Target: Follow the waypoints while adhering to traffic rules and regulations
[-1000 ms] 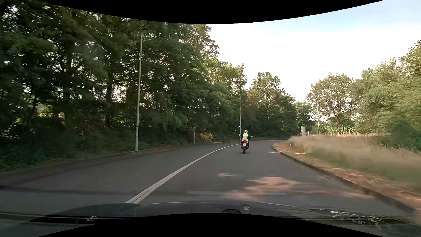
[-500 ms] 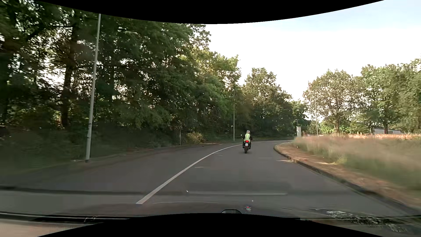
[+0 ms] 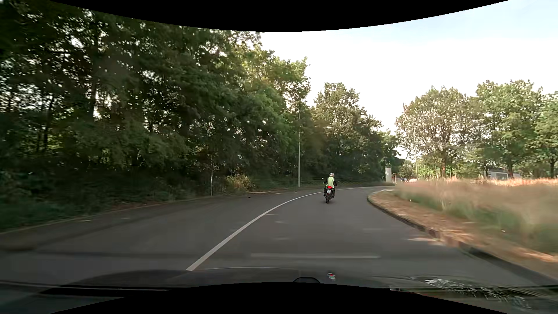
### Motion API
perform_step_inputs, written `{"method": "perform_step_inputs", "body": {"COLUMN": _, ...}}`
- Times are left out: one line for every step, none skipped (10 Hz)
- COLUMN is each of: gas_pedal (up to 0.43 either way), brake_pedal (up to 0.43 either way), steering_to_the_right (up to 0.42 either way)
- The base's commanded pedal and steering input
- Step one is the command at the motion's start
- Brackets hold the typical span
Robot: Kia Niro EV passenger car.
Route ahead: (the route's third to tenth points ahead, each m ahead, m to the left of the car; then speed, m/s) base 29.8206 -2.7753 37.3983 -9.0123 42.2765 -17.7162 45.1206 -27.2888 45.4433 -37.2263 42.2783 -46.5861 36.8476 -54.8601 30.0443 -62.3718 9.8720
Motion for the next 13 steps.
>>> {"method": "perform_step_inputs", "body": {"gas_pedal": 0.189, "brake_pedal": 0.0, "steering_to_the_right": 0.053}}
{"method": "perform_step_inputs", "body": {"gas_pedal": 0.177, "brake_pedal": 0.0, "steering_to_the_right": 0.053}}
{"method": "perform_step_inputs", "body": {"gas_pedal": 0.177, "brake_pedal": 0.0, "steering_to_the_right": 0.053}}
{"method": "perform_step_inputs", "body": {"gas_pedal": 0.177, "brake_pedal": 0.0, "steering_to_the_right": 0.053}}
{"method": "perform_step_inputs", "body": {"gas_pedal": 0.177, "brake_pedal": 0.0, "steering_to_the_right": 0.057}}
{"method": "perform_step_inputs", "body": {"gas_pedal": 0.177, "brake_pedal": 0.0, "steering_to_the_right": 0.058}}
{"method": "perform_step_inputs", "body": {"gas_pedal": 0.169, "brake_pedal": 0.0, "steering_to_the_right": 0.058}}
{"method": "perform_step_inputs", "body": {"gas_pedal": 0.13, "brake_pedal": 0.0, "steering_to_the_right": 0.058}}
{"method": "perform_step_inputs", "body": {"gas_pedal": 0.118, "brake_pedal": 0.0, "steering_to_the_right": 0.059}}
{"method": "perform_step_inputs", "body": {"gas_pedal": 0.118, "brake_pedal": 0.0, "steering_to_the_right": 0.059}}
{"method": "perform_step_inputs", "body": {"gas_pedal": 0.118, "brake_pedal": 0.0, "steering_to_the_right": 0.06}}
{"method": "perform_step_inputs", "body": {"gas_pedal": 0.13, "brake_pedal": 0.0, "steering_to_the_right": 0.062}}
{"method": "perform_step_inputs", "body": {"gas_pedal": 0.13, "brake_pedal": 0.0, "steering_to_the_right": 0.066}}
